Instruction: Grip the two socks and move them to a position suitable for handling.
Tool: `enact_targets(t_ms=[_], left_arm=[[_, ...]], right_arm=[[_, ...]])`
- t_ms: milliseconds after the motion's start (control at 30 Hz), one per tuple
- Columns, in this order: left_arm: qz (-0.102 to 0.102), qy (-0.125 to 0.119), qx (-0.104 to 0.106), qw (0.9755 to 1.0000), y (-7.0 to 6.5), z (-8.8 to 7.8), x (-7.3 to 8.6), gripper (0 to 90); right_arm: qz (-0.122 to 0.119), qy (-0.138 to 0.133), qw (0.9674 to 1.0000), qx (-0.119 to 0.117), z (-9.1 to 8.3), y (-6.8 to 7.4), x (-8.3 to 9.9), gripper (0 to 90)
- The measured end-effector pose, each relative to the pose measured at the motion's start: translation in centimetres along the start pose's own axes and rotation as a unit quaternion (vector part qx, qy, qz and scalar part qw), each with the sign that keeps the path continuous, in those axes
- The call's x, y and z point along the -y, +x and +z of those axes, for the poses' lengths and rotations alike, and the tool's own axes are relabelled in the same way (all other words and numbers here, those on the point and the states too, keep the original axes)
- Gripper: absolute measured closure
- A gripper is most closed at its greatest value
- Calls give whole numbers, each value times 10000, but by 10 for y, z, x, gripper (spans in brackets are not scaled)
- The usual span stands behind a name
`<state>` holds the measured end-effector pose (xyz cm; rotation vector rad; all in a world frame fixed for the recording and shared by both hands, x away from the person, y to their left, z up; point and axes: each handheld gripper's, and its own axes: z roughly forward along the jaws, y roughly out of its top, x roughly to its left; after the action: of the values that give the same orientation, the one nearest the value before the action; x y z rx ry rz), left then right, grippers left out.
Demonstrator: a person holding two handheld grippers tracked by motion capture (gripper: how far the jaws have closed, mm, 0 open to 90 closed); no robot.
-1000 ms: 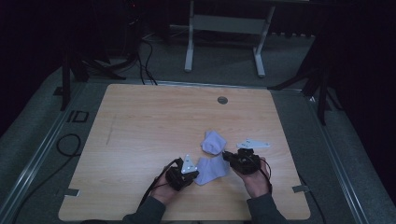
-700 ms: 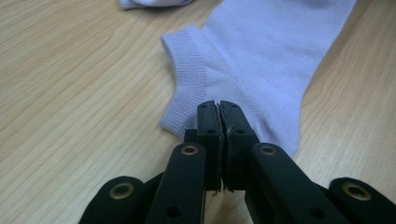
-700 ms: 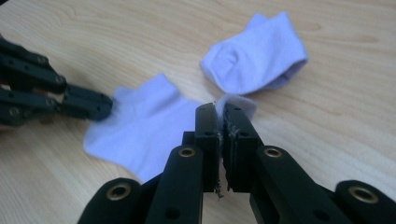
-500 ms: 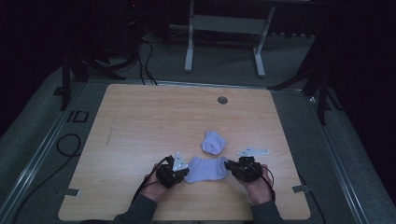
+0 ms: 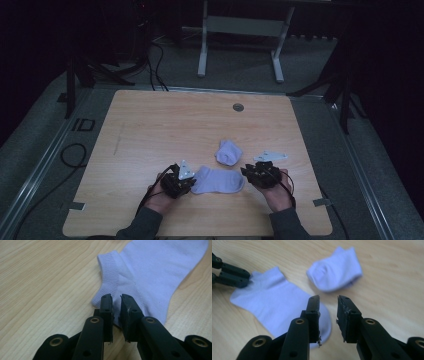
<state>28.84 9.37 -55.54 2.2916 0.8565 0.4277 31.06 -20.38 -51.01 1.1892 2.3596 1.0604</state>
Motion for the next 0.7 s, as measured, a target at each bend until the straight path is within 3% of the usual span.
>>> enact_targets(t_ms=[267,300,333,500,533,700], left_arm=[[-97,27,-81,9999,6,-2,2,770],[-102,45,-82,9999,7,-3,2,764],[-97,51,-83,9999,7,-3,2,762],[-195,-51,-61,9998,9,-5,1,751],[-196,-48,-59,9998,9,-5,1,749],[-204,-62,-52,9998,9,-5,1,745]], right_arm=[[-518,194,9985,-42,33,15,-30,712],[-614,246,9978,-37,39,17,-33,711],[-806,444,9957,55,55,23,-38,712],[-956,600,9935,117,69,27,-39,708],[-1008,741,9920,170,77,29,-39,713],[-931,887,9915,204,83,28,-40,831]])
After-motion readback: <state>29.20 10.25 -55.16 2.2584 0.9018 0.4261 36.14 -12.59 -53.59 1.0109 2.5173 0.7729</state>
